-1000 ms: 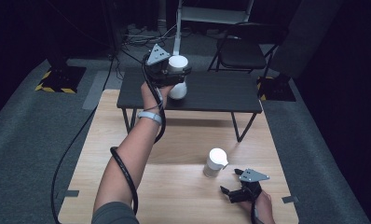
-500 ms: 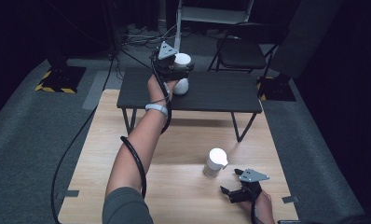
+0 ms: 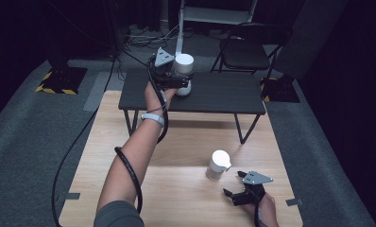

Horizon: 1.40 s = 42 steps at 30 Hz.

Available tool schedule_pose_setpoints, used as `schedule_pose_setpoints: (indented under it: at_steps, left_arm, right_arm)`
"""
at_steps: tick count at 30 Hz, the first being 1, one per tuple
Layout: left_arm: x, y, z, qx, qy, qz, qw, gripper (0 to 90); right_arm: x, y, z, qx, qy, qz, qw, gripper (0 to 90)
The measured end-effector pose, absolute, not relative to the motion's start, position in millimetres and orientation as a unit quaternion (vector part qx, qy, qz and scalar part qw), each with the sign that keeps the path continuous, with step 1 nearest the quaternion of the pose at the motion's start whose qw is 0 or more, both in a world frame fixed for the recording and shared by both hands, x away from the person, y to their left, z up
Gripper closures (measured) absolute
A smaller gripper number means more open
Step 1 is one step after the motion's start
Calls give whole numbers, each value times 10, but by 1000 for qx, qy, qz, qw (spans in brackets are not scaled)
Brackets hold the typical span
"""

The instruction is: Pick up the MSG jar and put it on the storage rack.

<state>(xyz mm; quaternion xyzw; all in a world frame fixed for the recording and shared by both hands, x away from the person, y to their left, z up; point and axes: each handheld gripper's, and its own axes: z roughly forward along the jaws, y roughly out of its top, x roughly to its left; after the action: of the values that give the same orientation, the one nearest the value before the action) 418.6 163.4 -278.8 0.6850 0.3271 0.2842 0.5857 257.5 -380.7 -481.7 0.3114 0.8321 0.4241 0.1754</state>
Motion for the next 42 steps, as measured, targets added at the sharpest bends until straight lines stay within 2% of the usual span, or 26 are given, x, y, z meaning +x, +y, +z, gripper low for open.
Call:
schedule_pose_setpoints:
  at_steps: [13,25,34,42]
  left_arm:
    - [3565,2019,-2946,684,332,272,589,5]
    - [3031,2250,-3219,686,342,276,580,2]
    - [2854,2243,-3600,709,346,267,554,3]
    - [2859,2262,-4003,724,376,221,535,5]
  right_arm:
    - [2575,-3804,-4820,312,831,424,176,17]
    - [2575,-3804,-4820,312,832,424,176,17]
    - [2573,-3803,-4821,312,831,424,177,17]
    - [2573,-3803,-4822,312,831,425,177,17]
